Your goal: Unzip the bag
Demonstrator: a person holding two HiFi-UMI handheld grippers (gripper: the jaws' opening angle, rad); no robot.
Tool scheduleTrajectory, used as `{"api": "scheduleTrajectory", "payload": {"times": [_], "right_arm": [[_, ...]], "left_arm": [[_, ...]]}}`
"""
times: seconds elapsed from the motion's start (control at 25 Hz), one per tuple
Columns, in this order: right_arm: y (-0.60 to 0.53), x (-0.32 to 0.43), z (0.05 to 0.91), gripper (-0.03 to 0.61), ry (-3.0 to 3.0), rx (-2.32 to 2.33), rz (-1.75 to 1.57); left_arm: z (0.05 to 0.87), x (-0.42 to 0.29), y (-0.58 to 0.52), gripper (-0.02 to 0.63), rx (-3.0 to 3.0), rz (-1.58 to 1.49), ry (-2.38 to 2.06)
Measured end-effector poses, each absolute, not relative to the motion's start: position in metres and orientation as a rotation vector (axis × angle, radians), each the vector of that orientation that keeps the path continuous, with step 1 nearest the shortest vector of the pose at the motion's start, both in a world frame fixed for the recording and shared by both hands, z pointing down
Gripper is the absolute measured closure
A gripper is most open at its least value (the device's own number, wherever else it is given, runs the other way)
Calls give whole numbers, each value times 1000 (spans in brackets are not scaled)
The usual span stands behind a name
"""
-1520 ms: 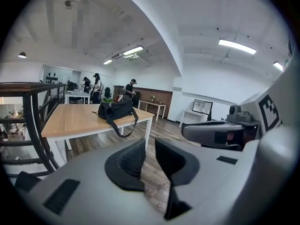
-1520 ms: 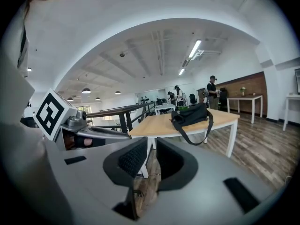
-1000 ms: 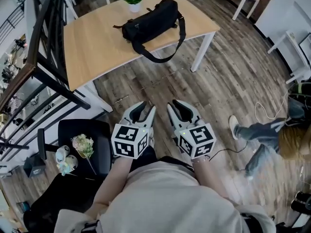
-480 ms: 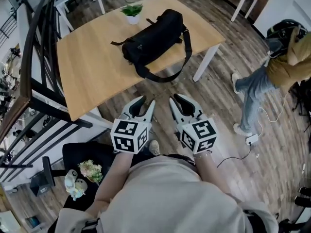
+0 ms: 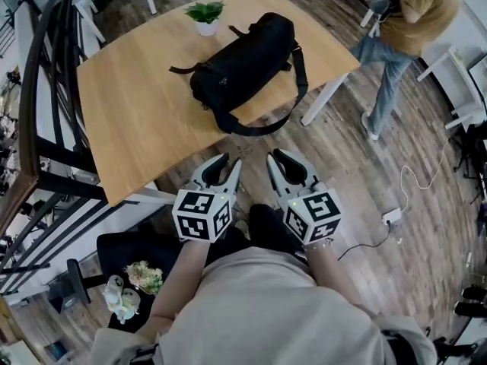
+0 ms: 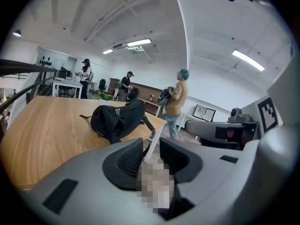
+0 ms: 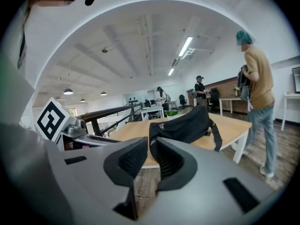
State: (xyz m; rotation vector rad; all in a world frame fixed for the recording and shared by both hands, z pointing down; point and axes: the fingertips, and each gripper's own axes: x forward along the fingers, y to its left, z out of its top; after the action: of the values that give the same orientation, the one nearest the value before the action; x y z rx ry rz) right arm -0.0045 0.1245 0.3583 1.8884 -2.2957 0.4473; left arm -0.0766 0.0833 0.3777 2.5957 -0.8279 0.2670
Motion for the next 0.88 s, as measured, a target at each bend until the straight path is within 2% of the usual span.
{"api": "scheduleTrajectory", "payload": {"times": [0.4,0.88], "right_arm": [[60,-5,366,532,-2361,1748,459],[-43,30,350,554,-2497,1552,382]], "left_arm": [[378,-85,26,494,2538,240,-951],[365,-52,-62,494,2480,204,-1137]]}}
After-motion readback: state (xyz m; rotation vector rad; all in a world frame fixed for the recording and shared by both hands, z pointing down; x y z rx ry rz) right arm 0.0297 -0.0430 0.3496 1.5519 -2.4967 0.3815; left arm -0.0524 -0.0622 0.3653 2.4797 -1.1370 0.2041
